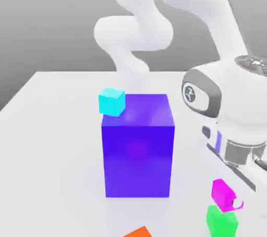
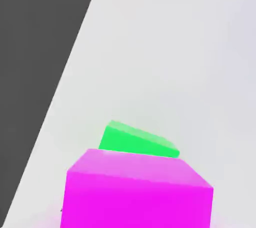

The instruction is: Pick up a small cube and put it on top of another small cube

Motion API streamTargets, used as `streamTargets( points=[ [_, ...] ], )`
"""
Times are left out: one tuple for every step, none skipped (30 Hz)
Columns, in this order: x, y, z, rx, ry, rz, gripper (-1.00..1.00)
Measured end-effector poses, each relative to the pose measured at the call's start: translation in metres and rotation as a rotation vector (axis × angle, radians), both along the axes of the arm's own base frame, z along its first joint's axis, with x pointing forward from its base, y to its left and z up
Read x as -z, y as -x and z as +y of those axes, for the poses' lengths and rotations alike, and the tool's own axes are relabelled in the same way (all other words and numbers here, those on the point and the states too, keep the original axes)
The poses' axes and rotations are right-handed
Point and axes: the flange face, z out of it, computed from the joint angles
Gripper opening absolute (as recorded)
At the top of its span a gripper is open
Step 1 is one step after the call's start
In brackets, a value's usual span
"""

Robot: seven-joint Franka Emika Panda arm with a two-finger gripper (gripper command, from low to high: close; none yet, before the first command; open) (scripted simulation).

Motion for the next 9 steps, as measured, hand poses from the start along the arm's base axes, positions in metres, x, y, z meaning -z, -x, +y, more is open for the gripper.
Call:
streamTargets(
  points=[
    [0.000, 0.000, 0.000, 0.000, 0.000, 0.000, 1.00],
    [0.000, 0.000, 0.000, 0.000, 0.000, 0.000, 1.00],
    [0.000, 0.000, 0.000, 0.000, 0.000, 0.000, 1.00],
    [0.000, 0.000, 0.000, 0.000, 0.000, 0.000, 1.00],
    [0.005, 0.000, 0.000, 0.001, 0.000, 0.002, 1.00],
    [0.000, 0.000, 0.000, 0.002, 0.001, 0.001, 1.00],
    [-0.010, -0.001, -0.001, 0.003, 0.001, 0.001, 1.00],
    [-0.022, -0.001, -0.001, 0.004, 0.001, 0.000, 1.00],
    [-0.035, -0.001, -0.001, 0.003, 0.001, 0.001, 1.00]
  ],
)
